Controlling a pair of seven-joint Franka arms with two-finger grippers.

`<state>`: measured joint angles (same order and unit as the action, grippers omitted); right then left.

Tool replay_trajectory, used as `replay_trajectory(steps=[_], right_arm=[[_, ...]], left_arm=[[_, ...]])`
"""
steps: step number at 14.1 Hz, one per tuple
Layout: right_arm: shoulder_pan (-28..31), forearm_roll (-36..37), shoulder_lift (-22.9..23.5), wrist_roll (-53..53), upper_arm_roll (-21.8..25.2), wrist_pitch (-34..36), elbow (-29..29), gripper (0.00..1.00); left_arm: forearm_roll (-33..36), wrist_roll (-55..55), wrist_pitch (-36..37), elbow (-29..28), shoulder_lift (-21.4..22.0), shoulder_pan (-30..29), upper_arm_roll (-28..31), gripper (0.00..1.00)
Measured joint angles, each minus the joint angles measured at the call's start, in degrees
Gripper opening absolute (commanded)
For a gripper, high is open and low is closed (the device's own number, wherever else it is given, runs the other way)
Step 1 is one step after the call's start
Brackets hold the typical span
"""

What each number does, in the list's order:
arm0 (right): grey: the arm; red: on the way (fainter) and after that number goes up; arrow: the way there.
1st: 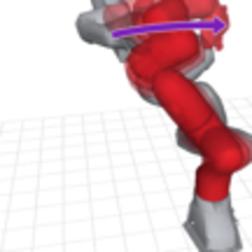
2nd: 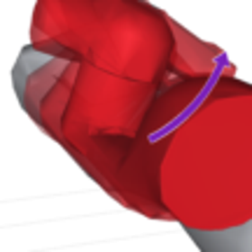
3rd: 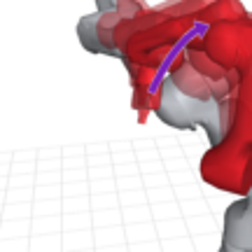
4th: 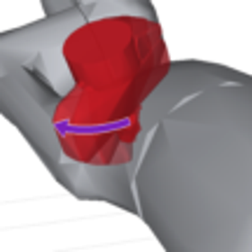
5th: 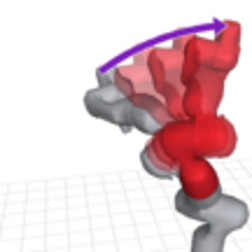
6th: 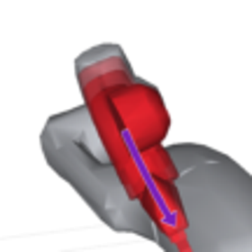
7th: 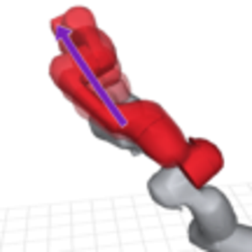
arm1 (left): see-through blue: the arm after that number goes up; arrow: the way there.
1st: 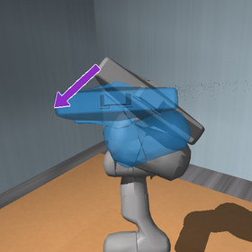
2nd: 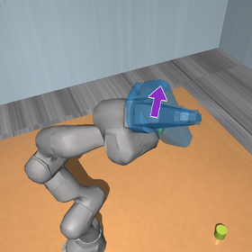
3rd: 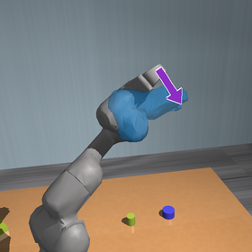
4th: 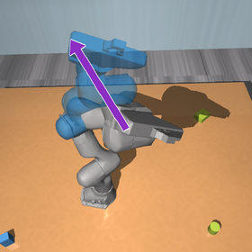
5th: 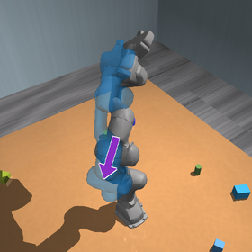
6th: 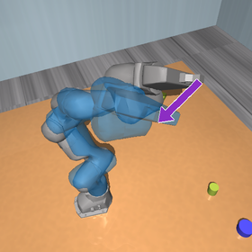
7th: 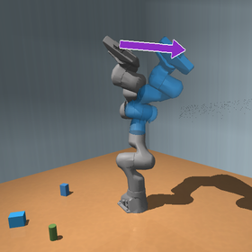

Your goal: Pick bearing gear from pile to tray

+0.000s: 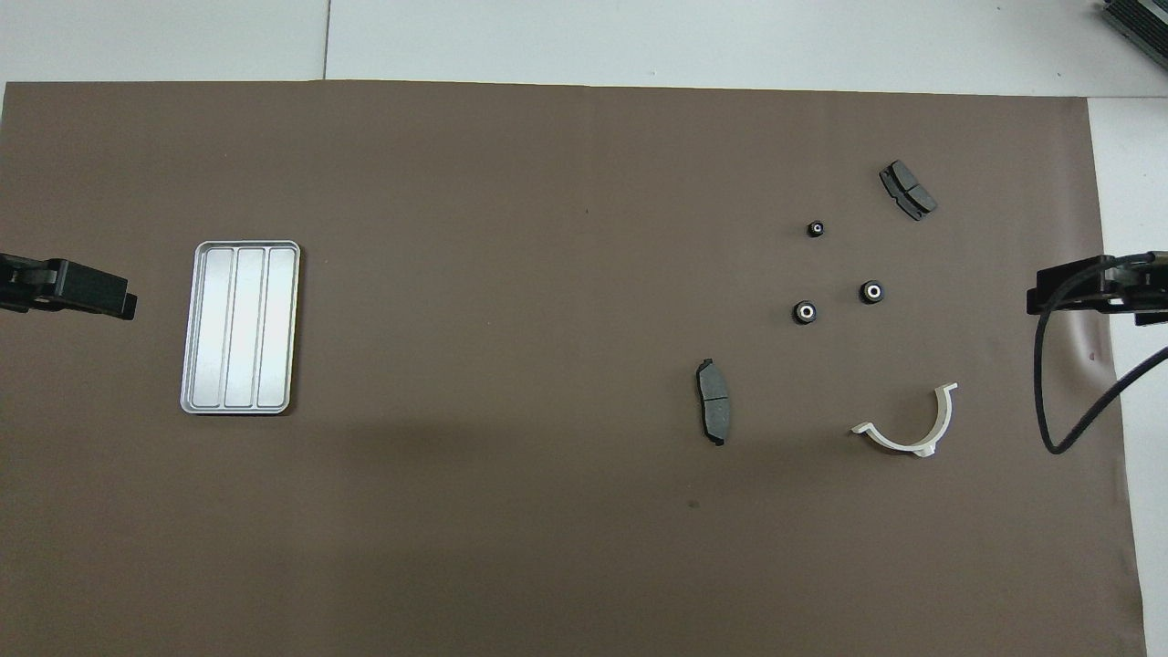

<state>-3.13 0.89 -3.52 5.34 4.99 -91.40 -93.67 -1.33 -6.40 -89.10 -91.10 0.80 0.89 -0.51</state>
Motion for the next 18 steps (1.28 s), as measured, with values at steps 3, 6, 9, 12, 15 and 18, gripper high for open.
replay_trajectory(steps=[3,6,9,12,15,18], right_arm=[[0.0,0.0,0.0,0.0,0.0,0.0,-0.2,1.00],[0.0,0.0,0.0,0.0,0.0,-0.1,-0.3,1.00],[-0.1,0.0,0.0,0.0,0.0,-0.4,-0.6,1.00],[-0.2,0.0,0.0,0.0,0.0,-6.4,-4.6,1.00],[-0.3,0.0,0.7,-0.1,0.0,-14.0,-10.9,1.00],[-1.5,-0.1,5.2,-0.8,-0.1,-22.8,-13.3,1.00]], left_arm=[[0.0,0.0,0.0,0.0,0.0,0.0,0.0,1.00],[0.0,0.0,0.0,0.0,0.0,0.0,0.0,1.00],[0.0,0.0,0.0,0.0,0.0,0.0,0.0,1.00],[0.0,0.0,0.0,0.0,0.0,0.0,0.0,1.00],[0.0,0.0,0.0,0.0,0.0,0.0,0.0,1.00],[0.0,0.0,0.0,0.0,0.0,0.0,0.0,1.00]])
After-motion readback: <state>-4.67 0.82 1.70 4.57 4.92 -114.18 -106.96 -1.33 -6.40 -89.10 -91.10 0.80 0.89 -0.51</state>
